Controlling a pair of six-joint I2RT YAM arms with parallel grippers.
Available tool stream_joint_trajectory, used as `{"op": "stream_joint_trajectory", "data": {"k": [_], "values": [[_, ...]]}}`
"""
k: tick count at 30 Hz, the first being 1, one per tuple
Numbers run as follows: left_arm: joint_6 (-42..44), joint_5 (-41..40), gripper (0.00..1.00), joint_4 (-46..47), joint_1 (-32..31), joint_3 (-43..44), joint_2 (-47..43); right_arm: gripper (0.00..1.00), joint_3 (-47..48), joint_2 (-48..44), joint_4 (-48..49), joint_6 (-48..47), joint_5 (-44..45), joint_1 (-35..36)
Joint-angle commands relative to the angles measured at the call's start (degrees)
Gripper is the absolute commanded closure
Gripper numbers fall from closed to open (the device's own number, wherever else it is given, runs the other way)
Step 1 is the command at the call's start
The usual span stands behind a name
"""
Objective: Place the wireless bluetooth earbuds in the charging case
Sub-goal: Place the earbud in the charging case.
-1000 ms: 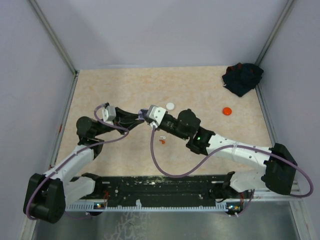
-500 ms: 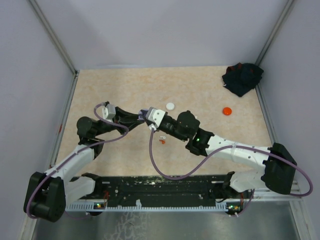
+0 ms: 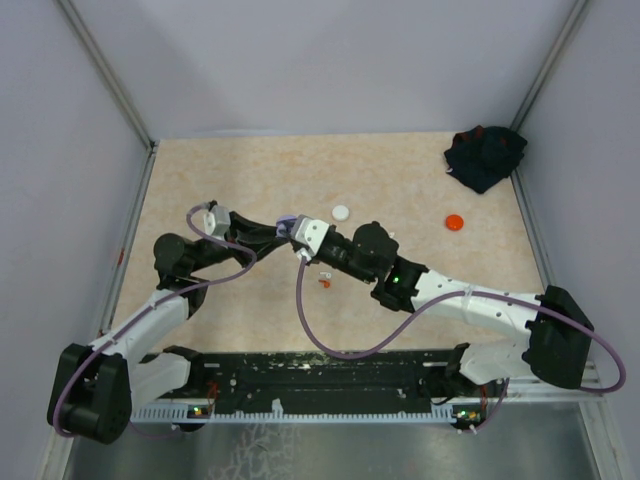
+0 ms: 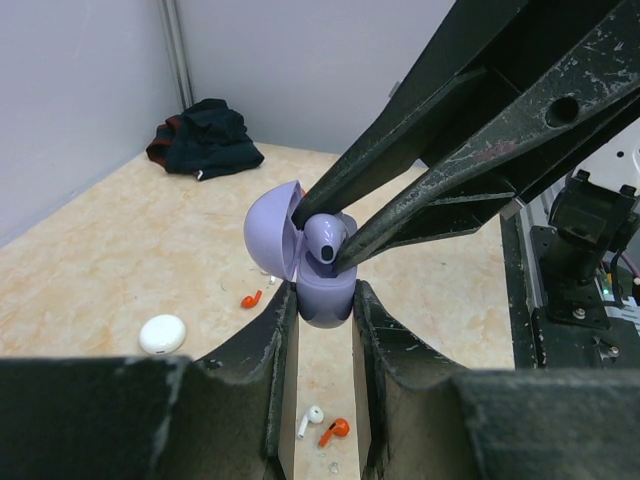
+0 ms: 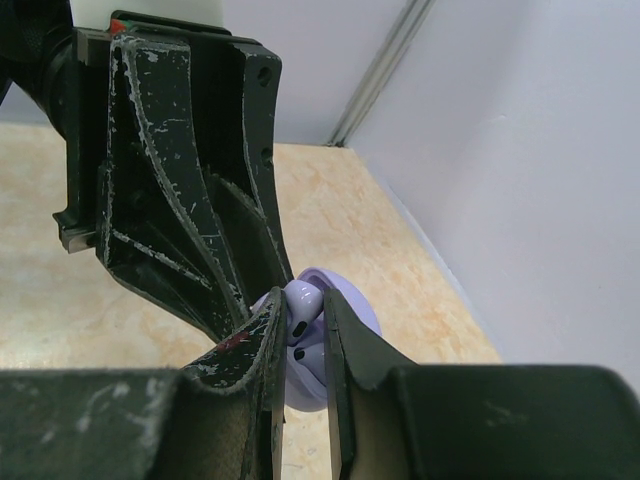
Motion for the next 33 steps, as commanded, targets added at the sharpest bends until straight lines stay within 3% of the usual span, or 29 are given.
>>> {"op": "stream_joint_trajectory", "data": {"k": [1, 6, 12, 19, 27, 33], "values": [[0.05, -1.68, 1.00, 1.11, 0.37, 0.11, -0.32, 0.89, -0.21, -2.15, 0.55, -0.20, -0.23, 1.25], [0.25, -1.65, 1.00, 1.11, 0.41, 0.08, -0.41, 0.88, -0.01, -1.81, -0.10, 0.82, -0.41, 1.34], [0.57, -1.34, 1.00, 1.07, 0.40, 0.09, -0.42, 0.70, 1.00, -2.15, -0.75, 1.78, -0.77, 1.36], [0.74, -1.01, 1.00, 0.89, 0.41, 0.18, -0.17, 0.62, 3.68, -3.14, -3.68, 2.86, -1.65, 1.36], [2.55, 1.10, 1.00, -2.03, 0.43, 1.29, -0.15, 0.50, 11.78, -5.82, -18.43, 6.11, -1.56, 0.86], [2.25, 4.04, 1.00, -2.27, 0.34, 1.87, 0.20, 0.44, 20.66, -5.08, -32.49, 14.26, -13.19, -6.03]]}}
